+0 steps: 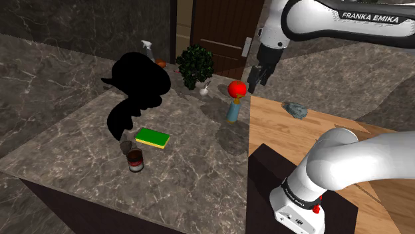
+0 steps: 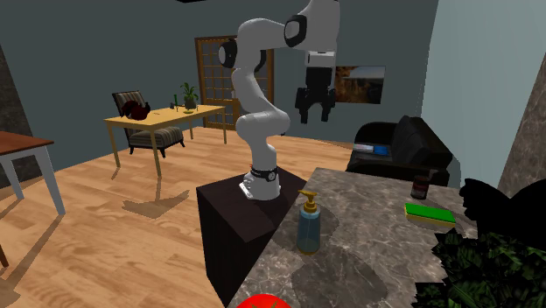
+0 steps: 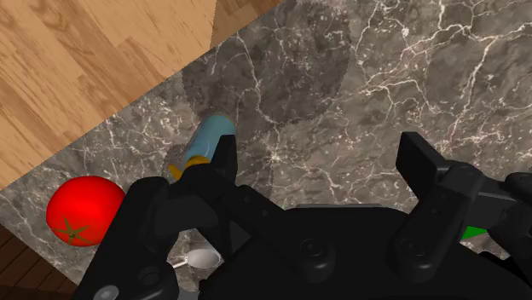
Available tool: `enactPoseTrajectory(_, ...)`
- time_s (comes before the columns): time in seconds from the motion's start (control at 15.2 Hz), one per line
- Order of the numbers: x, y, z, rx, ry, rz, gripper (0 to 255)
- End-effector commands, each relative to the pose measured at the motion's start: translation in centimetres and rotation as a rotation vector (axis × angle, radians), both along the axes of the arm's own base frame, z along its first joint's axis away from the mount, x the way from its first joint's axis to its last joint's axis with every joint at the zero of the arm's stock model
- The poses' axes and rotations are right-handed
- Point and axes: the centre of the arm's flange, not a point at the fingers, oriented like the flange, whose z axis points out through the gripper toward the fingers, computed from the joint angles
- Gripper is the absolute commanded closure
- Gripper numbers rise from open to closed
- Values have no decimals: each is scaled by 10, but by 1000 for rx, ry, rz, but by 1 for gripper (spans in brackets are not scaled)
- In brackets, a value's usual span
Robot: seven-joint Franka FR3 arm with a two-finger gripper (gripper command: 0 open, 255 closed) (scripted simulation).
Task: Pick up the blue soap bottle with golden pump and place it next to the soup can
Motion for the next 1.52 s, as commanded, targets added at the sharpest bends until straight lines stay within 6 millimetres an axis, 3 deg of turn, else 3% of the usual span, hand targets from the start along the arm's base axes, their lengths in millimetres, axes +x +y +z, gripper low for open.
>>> enactPoseTrajectory(0.0, 0, 0, 0, 0, 0, 0, 0)
enactPoseTrajectory(1.19, 161, -136, -120, -2, 58, -164, 0)
enactPoseTrajectory(1.45, 160, -138, -141, -2, 58, -164, 0)
